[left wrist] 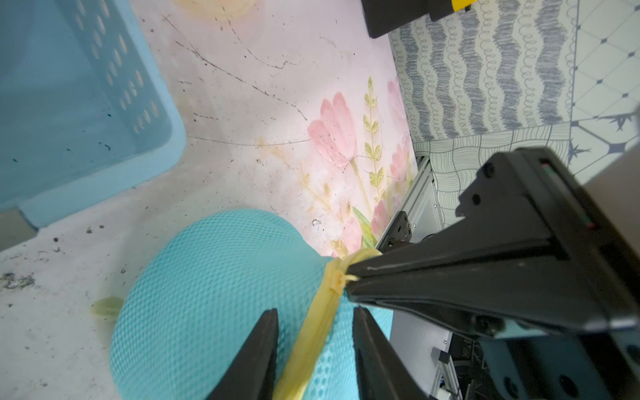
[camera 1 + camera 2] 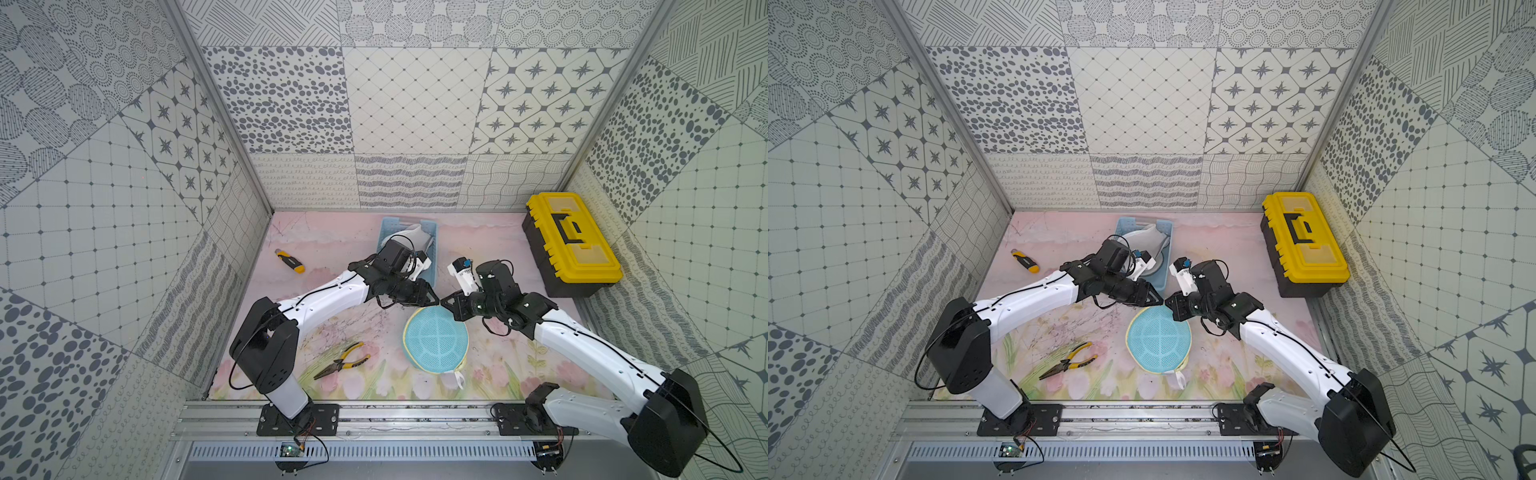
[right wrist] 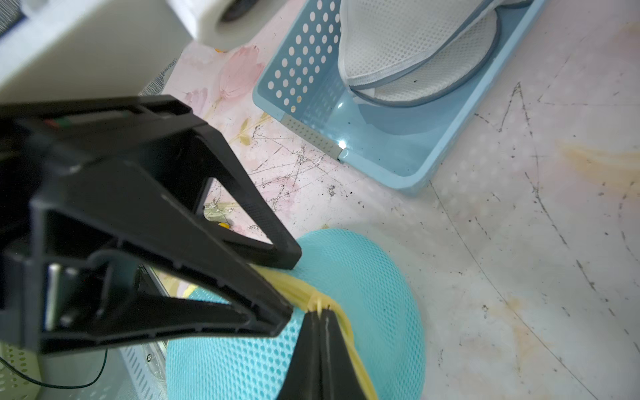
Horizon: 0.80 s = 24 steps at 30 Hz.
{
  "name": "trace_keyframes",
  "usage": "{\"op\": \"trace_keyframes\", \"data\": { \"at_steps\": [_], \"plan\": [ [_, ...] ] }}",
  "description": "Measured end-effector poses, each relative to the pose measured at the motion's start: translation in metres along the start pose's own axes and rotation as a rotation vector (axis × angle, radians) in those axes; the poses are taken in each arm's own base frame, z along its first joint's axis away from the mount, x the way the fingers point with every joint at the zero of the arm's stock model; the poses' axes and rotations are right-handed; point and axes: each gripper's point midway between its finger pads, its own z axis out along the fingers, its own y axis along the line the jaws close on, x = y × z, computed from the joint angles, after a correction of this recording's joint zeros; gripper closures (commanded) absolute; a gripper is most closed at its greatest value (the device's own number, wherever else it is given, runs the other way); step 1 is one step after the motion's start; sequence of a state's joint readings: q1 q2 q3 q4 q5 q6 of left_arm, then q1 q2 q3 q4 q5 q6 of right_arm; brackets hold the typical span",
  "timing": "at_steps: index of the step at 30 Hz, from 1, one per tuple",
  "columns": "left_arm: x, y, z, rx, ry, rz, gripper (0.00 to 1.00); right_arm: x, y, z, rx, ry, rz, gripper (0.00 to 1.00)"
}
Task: Turn the laundry bag inside out
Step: Zip the zipper on the laundry bag.
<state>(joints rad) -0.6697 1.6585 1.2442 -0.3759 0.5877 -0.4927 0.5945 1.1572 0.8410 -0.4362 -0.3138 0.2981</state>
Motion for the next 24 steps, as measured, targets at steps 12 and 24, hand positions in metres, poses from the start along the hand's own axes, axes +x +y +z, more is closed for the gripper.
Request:
{"op": "trace_keyframes", "data": {
  "at_steps": [12,24],
  "plan": [
    [0.011,-0.002,-0.007,-0.002,0.007,0.015,0.88,-0.005,0.003,0.002,0.002,-0.006,-0.008,1.00],
    [0.015,-0.003,-0.011,-0.029,0.003,0.026,1.00,-0.004,-0.012,0.002,0.096,-0.014,0.024,1.00]
  ]
}}
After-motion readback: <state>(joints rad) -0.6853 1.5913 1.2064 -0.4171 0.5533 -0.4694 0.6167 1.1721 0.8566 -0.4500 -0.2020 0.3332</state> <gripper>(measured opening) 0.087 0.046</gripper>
